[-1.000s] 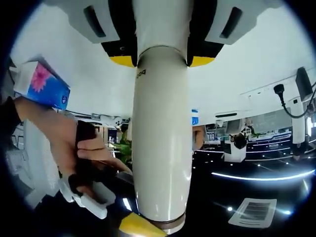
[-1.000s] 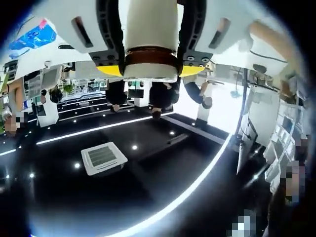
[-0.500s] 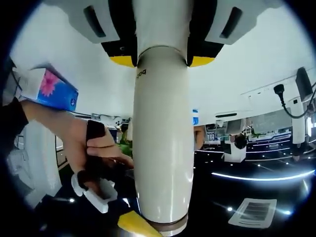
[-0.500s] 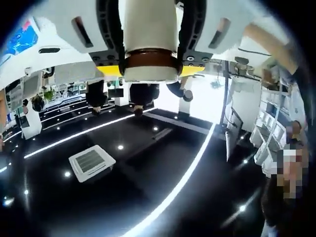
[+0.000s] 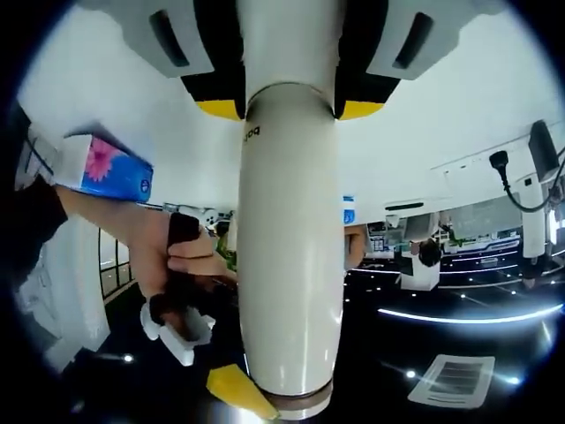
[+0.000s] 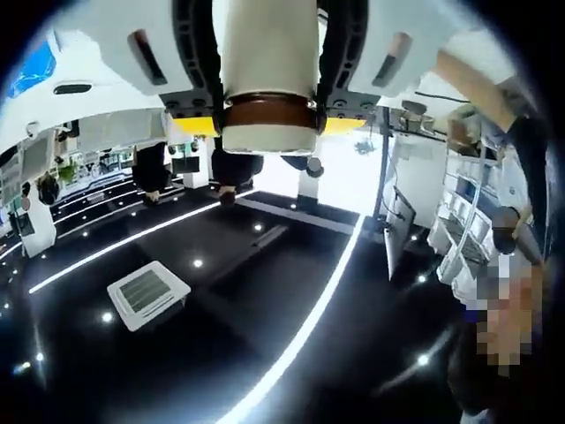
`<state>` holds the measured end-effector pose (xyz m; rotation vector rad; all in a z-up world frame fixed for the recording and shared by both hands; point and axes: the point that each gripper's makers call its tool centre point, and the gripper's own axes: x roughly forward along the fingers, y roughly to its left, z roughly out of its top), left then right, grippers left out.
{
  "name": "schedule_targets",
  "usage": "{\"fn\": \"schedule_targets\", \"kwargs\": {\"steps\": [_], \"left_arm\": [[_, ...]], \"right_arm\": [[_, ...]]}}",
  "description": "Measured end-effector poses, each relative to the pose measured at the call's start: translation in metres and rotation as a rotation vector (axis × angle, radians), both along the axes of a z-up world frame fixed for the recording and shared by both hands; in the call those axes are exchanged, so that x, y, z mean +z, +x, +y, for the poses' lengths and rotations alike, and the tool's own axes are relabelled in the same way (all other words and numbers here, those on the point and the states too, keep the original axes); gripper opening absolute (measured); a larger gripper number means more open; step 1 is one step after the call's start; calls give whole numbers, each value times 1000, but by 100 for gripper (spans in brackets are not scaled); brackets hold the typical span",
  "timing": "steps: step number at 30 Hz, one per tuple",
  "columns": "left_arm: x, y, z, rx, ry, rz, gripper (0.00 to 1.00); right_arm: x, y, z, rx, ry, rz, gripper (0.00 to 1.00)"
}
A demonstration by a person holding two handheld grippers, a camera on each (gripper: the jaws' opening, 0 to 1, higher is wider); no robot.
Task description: Grasp the water cup twist off the cup lid place the cup lid on the table
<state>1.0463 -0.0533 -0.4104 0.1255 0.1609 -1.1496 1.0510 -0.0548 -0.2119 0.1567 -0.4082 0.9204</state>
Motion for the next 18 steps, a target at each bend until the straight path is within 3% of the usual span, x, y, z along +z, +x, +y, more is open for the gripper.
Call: {"fn": "schedule_targets", "kwargs": {"steps": [5, 11, 18], "left_arm": [[0, -1, 0, 0, 0, -2, 41], [-1, -1, 0, 1, 0, 0, 41], [-1, 1, 0, -1, 0, 0, 41]], "right_arm": [[0, 4, -7, 44, 36, 27, 44], [0, -3, -3, 86, 33, 17, 44], [-1, -3, -2, 88, 46, 37, 45]]}}
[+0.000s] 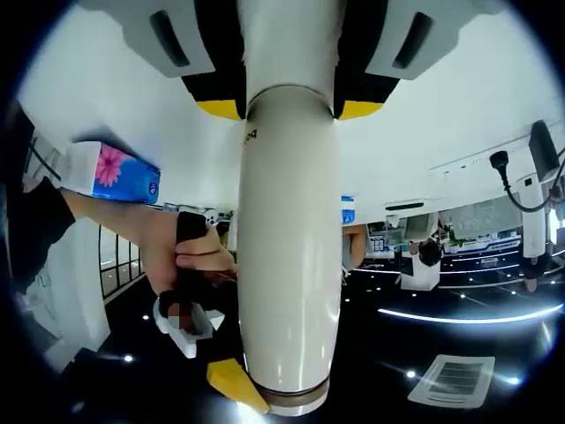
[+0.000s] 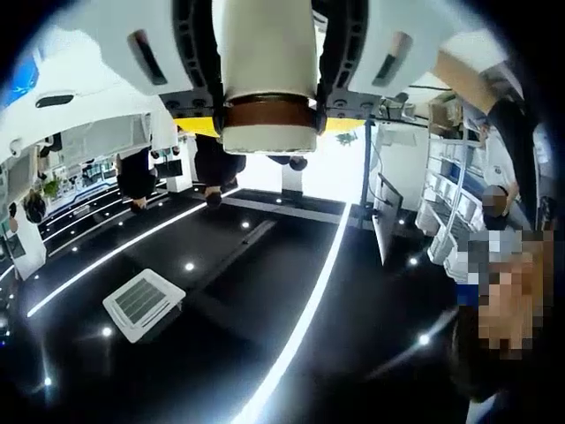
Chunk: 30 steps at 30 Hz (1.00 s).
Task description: Grasp the water cup twist off the cup lid place the cup lid on the table
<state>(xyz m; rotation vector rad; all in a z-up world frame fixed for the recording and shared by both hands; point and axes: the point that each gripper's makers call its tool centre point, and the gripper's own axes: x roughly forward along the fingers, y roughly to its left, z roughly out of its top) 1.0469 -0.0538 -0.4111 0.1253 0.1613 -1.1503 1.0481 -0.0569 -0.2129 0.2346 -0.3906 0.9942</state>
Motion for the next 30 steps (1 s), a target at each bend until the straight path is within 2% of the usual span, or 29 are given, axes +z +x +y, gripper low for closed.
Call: {"fn": "schedule_targets", "kwargs": {"steps": [7, 16, 20, 27, 30], "left_arm": [[0, 0, 0, 1, 0, -1, 41], [1, -1, -1, 2, 0, -1, 41], [1, -1, -1, 3, 0, -1, 41], [1, -1, -1, 3, 0, -2, 41], [1, -1, -1, 4, 0, -2, 41]], "right_arm": [[-1, 1, -1, -29, -5, 14, 45], [-10, -1, 5, -98, -75, 18, 50], [-11, 5, 0, -127, -77, 34, 56], [-10, 2, -5, -201, -106, 24, 57], [-7, 1, -12, -239, -97, 30, 57]]}}
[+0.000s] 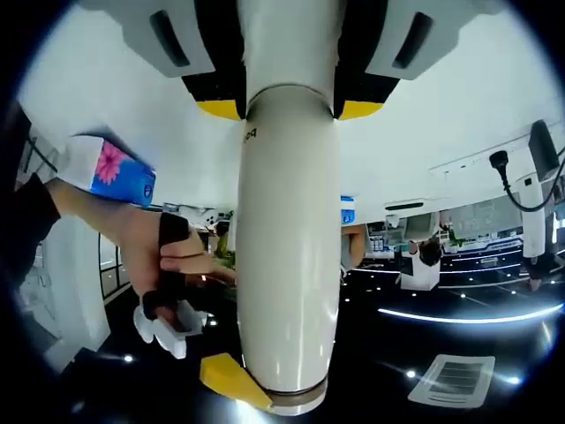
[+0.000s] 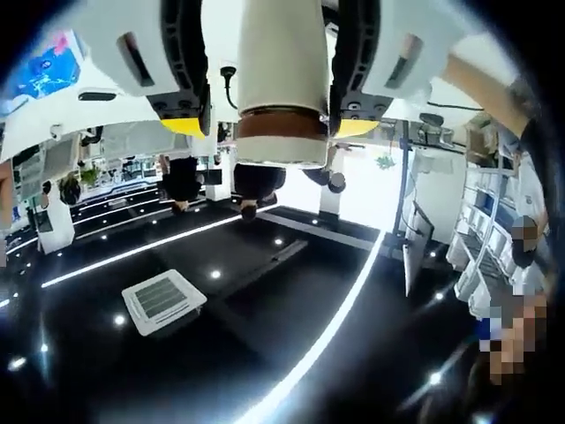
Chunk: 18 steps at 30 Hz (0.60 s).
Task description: Grasp the water cup twist off the cup lid place the cup lid on the table
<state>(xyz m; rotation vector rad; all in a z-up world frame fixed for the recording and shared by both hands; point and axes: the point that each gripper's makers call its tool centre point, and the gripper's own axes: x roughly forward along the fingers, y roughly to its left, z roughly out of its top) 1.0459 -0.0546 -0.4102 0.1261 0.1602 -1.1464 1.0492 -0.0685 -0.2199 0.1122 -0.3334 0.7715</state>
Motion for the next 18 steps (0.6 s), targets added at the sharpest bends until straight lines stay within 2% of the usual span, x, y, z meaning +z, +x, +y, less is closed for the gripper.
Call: {"fn": "schedule_targets", "kwargs": {"steps": [6, 18], "left_arm": [[0, 1, 0, 0, 0, 0, 41], [1, 1, 1, 1, -1, -1, 41]], "right_arm": [[-1, -3, -12, -92, 13, 19, 59], [-20, -9, -5, -298, -79, 66, 62]]}}
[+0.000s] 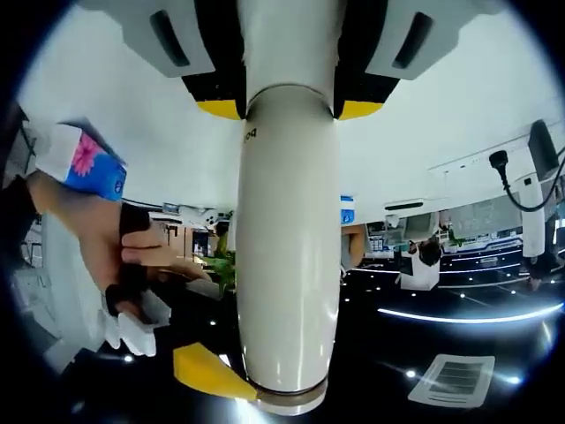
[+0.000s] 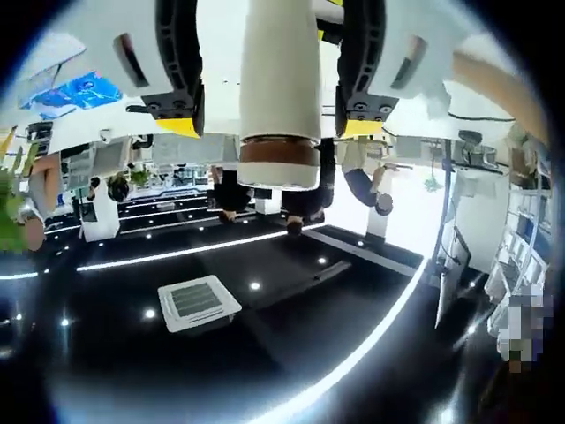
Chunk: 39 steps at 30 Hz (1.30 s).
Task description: Grasp the water cup twist off the cup lid place the cup lid on the table
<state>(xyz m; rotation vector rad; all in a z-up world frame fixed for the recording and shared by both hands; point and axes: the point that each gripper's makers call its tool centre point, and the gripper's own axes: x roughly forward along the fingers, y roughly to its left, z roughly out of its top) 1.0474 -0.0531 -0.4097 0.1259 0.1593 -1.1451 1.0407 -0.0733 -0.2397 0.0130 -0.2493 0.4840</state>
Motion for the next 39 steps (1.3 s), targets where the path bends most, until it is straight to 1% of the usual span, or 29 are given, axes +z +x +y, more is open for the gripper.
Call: {"fn": "schedule_targets", "kwargs": {"steps": [6, 9, 12, 16, 19, 25, 29, 34, 38, 39], "left_arm": [[0, 0, 1, -1, 0, 0, 41], [0, 1, 0, -1, 0, -1, 41], [1, 0, 0, -2, 1, -3, 41], [1, 0, -2, -2, 2, -10, 42], [2, 1, -4, -4, 2, -21, 42], [3, 2, -7, -11, 4, -22, 44], [3, 5, -9, -5, 8, -22, 47], [4, 5, -10, -10, 5, -30, 48], [2, 7, -10, -11, 1, -5, 51], [2, 7, -11, -12, 0, -10, 51]], "right_arm": [[-1, 1, -2, -105, -19, 5, 63], [-2, 1, -3, -127, -2, 19, 65], [0, 1, -5, -151, 7, 15, 65], [3, 2, -3, -162, 11, 4, 65], [2, 5, 1, -163, 10, 10, 65], [4, 8, 8, -160, 0, 2, 65], [9, 9, 10, -159, 8, -11, 64], [16, 12, 12, -156, 23, -28, 64], [22, 12, 12, -155, 24, -54, 63], [23, 12, 12, -154, 24, -56, 62]]}}
